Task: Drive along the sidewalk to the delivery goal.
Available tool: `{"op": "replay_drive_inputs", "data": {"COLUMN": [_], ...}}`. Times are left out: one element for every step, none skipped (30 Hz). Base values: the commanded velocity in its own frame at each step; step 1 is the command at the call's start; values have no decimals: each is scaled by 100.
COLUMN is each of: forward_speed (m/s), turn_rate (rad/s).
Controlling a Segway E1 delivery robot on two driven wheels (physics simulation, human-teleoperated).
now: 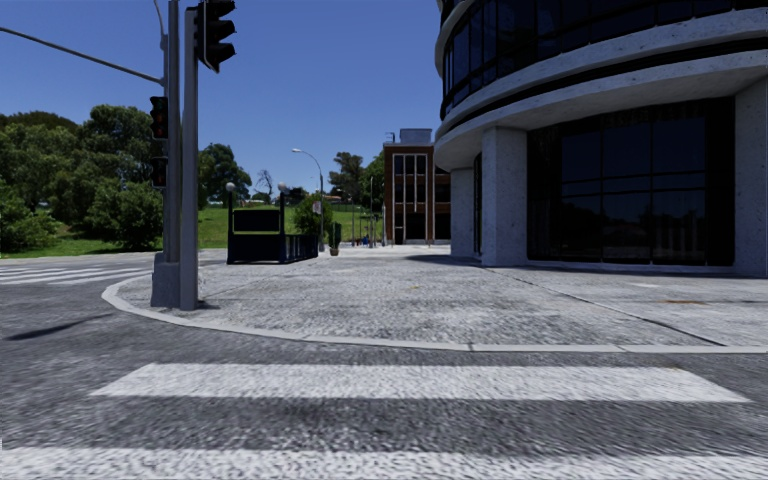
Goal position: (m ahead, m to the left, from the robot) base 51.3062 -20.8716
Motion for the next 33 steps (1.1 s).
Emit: {"op": "replay_drive_inputs", "data": {"forward_speed": [200, 200, 200, 200, 200, 200, 200, 200, 200, 200, 200, 200, 200, 200, 200, 200, 200, 200, 200, 199, 199, 199, 199, 199, 200, 200, 200, 200, 200, 200, 200, 200, 200], "turn_rate": [0, 0, 0, 0, 0, 0, 0, 0, 0, 0, 0, 0, 0, 0, 0, 0, 0, 0, 0, 0, 0, 0, 0, 0, 0, 0, 0, 0, 0, 0, 0, 0, 0]}}
